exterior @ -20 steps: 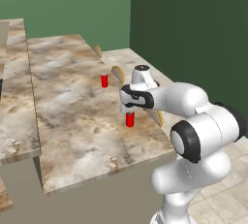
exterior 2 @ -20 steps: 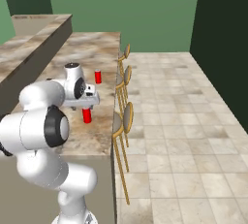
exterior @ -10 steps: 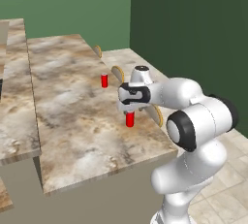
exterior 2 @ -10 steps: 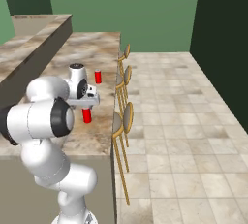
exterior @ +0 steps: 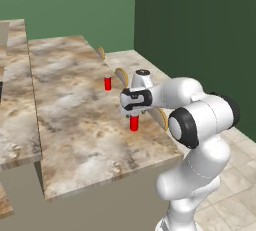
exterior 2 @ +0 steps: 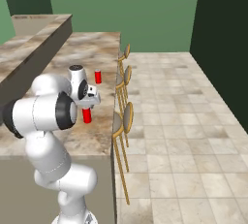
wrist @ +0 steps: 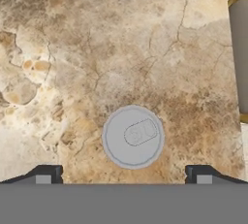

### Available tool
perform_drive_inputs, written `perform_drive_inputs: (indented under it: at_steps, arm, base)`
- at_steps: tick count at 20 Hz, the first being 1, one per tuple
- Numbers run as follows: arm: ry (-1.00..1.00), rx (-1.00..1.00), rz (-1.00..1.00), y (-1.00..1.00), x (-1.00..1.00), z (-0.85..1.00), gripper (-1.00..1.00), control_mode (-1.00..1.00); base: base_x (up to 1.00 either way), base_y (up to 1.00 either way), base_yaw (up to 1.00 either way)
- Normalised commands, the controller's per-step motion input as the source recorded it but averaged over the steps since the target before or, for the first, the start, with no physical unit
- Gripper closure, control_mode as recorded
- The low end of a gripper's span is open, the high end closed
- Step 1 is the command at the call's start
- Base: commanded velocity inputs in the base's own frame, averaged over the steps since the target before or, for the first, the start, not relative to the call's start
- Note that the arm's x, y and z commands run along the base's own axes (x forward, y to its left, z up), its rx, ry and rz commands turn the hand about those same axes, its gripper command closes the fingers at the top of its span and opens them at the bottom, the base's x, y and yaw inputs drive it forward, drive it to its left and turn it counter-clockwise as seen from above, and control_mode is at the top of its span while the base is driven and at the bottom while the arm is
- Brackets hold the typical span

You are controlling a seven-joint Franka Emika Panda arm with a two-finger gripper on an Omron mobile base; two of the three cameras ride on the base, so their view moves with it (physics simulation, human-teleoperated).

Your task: Four empty soda cans are scattered around the kitchen. Gather all the cans and cluster them next to the stove for recycling.

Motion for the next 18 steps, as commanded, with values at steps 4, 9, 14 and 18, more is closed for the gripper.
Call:
perform_drive_inputs:
  at_steps: [4, 9, 14, 18]
  arm:
    - [0.00, -0.03, 0.00, 0.03, 0.20, -0.06, -1.00, -1.00]
    - [0.00, 0.00, 0.00, 0.00, 0.08, -0.07, -1.00, -1.00]
    - [0.00, 0.00, -0.01, 0.00, 0.00, -0.05, -1.00, -1.00]
    - [0.00, 0.00, -0.03, 0.00, 0.00, -0.11, -1.00, -1.00]
  base:
    - [0.00, 0.00, 0.00]
    - [0.00, 0.00, 0.00]
    - [0.00, 0.00, 0.00]
    - [0.00, 0.00, 0.00]
